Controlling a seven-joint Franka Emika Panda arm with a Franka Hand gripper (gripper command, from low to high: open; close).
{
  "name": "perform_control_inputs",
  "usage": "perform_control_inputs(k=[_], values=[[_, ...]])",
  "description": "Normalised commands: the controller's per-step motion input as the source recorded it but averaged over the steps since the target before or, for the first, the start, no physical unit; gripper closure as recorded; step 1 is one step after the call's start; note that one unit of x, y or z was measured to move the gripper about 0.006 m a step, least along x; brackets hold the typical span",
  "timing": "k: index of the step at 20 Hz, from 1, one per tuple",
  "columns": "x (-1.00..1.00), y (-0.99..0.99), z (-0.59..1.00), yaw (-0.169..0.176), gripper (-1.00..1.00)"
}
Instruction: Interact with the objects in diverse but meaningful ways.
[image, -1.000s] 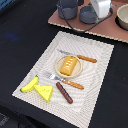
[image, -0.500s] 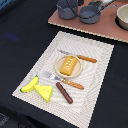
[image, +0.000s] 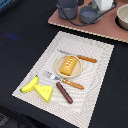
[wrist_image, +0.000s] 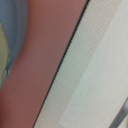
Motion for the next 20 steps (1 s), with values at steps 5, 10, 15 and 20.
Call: perform_control_inputs(k=[5,10,15,20], values=[[0.38,-0.78,0.44,-0.023,-1.00],[0.28,-0.75,0.15,-0.061,-1.00],[0.16,-0.69,-0.01,-0.116,-1.00],[0.09,-0.71,-0.13,-0.114,-1.00]])
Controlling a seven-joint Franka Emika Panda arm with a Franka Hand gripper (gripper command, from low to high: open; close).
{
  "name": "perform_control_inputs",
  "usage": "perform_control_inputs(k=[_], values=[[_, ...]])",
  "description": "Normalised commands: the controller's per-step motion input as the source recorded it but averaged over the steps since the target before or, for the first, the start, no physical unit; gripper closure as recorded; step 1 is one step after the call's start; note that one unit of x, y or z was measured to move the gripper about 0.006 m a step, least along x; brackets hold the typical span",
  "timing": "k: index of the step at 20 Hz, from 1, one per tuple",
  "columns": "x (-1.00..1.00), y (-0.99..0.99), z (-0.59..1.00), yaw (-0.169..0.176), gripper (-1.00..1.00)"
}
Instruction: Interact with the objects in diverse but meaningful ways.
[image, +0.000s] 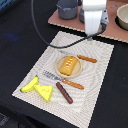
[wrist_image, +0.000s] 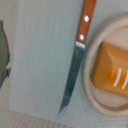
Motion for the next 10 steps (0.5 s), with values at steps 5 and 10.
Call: perform_control_inputs(k=[5,10], values=[[0.00,-0.55,-0.34,-0.161,-1.00],[-0.04,-0.42,-0.38,-0.182,-1.00]])
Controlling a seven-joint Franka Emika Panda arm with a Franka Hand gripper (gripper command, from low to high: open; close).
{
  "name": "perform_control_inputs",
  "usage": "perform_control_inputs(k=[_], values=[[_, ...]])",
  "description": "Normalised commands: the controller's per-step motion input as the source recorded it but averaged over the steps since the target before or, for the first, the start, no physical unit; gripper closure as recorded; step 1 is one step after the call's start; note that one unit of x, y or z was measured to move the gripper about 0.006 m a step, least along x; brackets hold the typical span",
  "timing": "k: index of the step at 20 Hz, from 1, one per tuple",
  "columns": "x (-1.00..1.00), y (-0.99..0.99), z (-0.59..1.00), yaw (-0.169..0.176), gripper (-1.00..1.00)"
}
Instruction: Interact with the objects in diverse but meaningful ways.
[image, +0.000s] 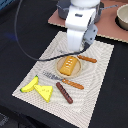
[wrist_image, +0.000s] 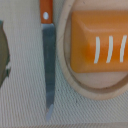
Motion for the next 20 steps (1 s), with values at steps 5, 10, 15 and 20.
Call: perform_control_inputs(k=[5,10,15,20], values=[[0.00,-0.12,-0.04,-0.202,-1.00],[-0.01,-0.03,0.02,-0.207,-1.00],[0.08,-0.01,0.16,-0.208,-1.00],[0.00,-0.19,0.00,-0.170,-1.00]])
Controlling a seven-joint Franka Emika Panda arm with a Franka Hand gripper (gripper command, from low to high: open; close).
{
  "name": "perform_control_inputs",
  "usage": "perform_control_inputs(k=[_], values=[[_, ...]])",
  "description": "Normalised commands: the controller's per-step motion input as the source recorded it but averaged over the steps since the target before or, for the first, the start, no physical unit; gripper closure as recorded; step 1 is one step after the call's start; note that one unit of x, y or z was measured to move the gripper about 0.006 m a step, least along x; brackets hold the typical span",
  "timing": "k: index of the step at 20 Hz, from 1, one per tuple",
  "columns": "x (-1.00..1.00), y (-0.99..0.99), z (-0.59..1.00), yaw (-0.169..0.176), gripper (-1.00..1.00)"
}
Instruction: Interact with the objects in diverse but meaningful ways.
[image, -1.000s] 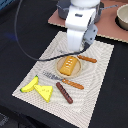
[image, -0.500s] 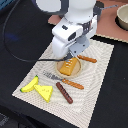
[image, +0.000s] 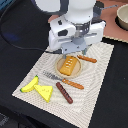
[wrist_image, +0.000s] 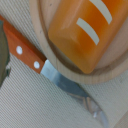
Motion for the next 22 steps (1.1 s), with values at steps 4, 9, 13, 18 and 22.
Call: perform_control_inputs(k=[4,9,13,18,22], values=[[0.00,-0.28,-0.01,-0.152,-1.00],[0.00,-0.32,-0.05,-0.148,-1.00],[0.00,-0.18,-0.07,-0.127,-1.00],[0.00,-0.07,-0.17,-0.104,-1.00],[0.00,-0.04,-0.20,-0.092,-1.00]])
